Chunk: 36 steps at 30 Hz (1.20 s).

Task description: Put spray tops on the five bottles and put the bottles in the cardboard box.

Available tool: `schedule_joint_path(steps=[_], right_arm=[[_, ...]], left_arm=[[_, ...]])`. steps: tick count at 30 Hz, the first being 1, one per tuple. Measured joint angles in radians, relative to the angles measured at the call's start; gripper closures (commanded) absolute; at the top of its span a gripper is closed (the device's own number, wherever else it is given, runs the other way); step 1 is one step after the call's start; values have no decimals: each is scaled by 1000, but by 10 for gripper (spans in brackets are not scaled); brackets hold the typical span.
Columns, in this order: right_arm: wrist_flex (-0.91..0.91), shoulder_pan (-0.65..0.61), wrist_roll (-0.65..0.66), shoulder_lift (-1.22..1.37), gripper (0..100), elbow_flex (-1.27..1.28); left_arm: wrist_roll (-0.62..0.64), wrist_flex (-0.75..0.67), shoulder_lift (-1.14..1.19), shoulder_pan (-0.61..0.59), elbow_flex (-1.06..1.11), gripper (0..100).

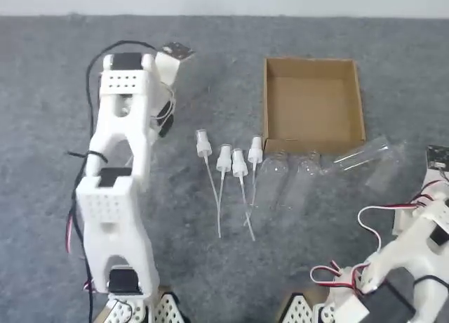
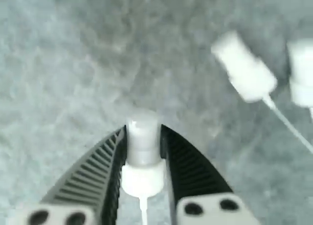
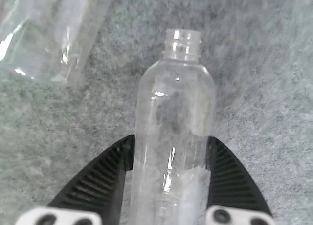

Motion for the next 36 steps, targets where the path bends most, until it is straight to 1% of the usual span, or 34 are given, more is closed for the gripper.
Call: schedule_joint_path(steps=[3,7,12,15,17,20,23,36], right_arm=[[-3,0,23,0,822,2],[-23,0,75,0,822,3],[-44,-17,166,2,822,5],[-46,-41,210,2,820,5],[-48,-46,221,2,812,5],[-44,-49,229,2,746,5],[-18,-52,229,2,703,5],[17,-54,229,2,701,-11]], left_arm=[[0,-100,-150,-5,224,991],[2,-299,-417,28,606,990],[104,-549,-697,78,1073,989],[155,-658,-756,107,1244,987],[193,-715,-766,112,1303,981],[224,-772,-772,106,1353,907],[224,-787,-772,112,1364,857],[224,-753,-789,112,1304,855]])
